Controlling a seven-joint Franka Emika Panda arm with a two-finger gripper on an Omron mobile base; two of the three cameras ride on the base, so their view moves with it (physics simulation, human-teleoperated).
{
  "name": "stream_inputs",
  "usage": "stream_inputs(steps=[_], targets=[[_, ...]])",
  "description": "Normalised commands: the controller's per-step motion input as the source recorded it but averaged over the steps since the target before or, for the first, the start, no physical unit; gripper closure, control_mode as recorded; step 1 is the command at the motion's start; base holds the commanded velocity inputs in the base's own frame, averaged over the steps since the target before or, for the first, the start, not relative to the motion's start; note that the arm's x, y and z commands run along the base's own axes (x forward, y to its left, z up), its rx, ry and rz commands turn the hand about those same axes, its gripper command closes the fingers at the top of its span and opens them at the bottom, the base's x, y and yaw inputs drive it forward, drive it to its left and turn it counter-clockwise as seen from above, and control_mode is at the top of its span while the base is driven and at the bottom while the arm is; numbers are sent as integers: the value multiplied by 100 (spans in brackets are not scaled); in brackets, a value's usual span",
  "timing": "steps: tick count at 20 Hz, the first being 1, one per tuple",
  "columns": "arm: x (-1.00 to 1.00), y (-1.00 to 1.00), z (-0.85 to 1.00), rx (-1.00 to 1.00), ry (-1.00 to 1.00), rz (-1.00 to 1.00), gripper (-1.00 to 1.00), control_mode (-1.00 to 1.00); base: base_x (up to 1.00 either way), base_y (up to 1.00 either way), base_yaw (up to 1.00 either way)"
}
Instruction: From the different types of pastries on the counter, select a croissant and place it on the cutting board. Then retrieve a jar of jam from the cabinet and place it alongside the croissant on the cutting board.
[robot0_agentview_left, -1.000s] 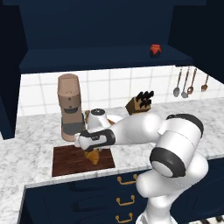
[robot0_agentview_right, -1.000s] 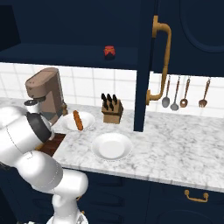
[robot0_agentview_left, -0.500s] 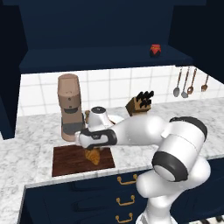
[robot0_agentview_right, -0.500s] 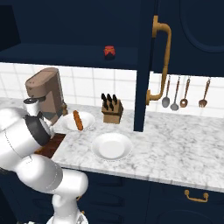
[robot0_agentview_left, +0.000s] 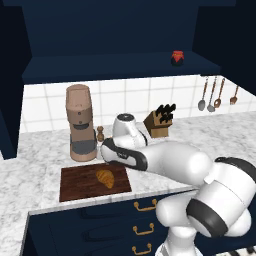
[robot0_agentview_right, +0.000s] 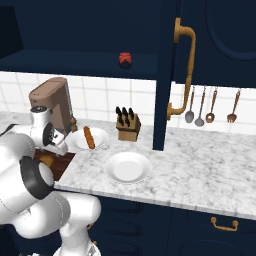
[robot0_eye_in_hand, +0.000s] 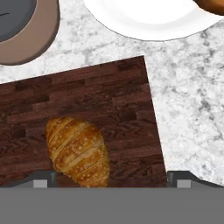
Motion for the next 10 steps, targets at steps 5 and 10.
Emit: stream_inputs(steps=[5, 10], targets=[[-24, -43, 53, 0, -4, -1, -100, -100, 0, 0, 0], [-21, -3, 36, -4, -8, -7, -100, -100, 0, 0, 0]])
